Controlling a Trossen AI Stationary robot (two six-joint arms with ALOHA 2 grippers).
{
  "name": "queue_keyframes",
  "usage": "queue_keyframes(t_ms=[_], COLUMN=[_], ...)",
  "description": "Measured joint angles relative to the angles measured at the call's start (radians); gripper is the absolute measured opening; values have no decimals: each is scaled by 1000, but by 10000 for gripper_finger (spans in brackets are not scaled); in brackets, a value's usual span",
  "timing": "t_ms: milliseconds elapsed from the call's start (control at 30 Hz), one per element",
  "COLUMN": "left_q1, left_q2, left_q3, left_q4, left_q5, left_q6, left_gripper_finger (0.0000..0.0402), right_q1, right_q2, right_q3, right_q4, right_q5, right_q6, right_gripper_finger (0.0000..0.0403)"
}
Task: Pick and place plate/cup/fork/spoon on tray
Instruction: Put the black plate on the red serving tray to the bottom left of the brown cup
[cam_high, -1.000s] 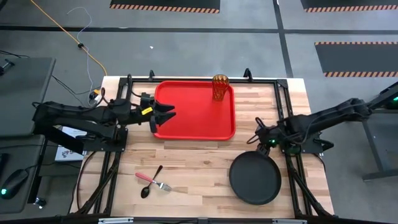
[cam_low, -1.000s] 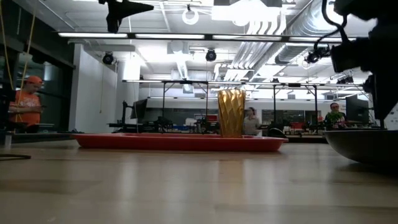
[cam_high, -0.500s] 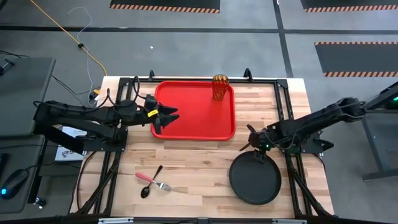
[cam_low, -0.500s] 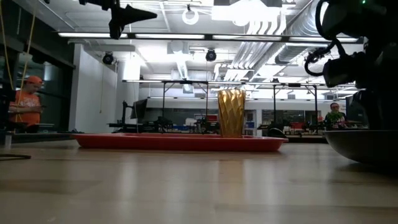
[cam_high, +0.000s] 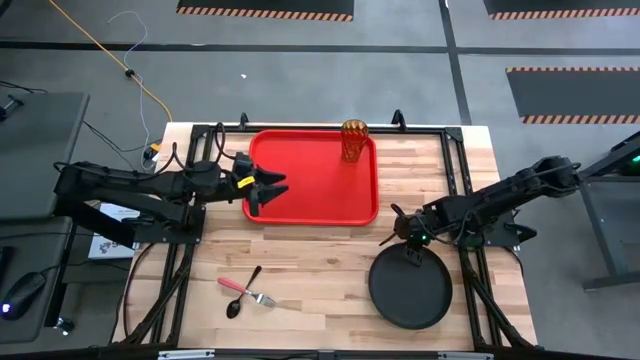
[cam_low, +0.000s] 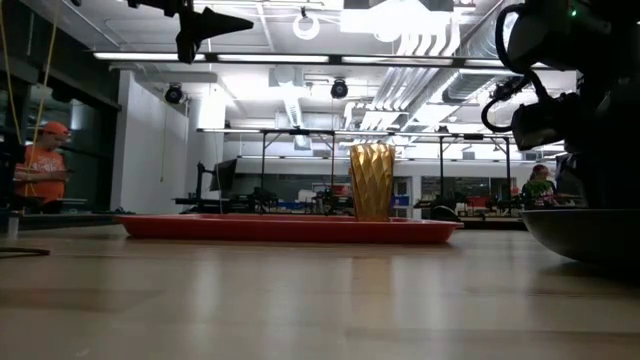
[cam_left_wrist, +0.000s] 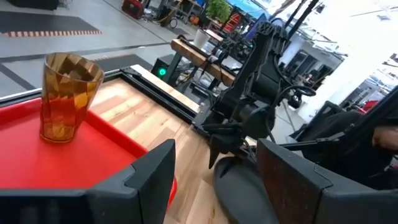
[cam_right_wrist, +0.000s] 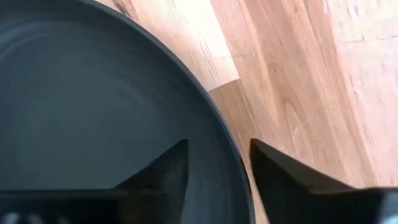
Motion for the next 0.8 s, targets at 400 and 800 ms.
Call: queue_keyframes(t_ms=[400, 800], left_q1=[0, 0], left_q2=[-15, -104], left_q3=[0, 0], left_q4=[4, 227], left_q5=[39, 37], left_q6=[-100, 17], left_gripper_finger=[214, 214], right_q1=[-1, -4], right_q2=[-67, -217], right_q3=[0, 146], right_q4=[80, 190], right_q5=[-112, 17], right_q6=[89, 228], right_gripper_finger=[6, 2])
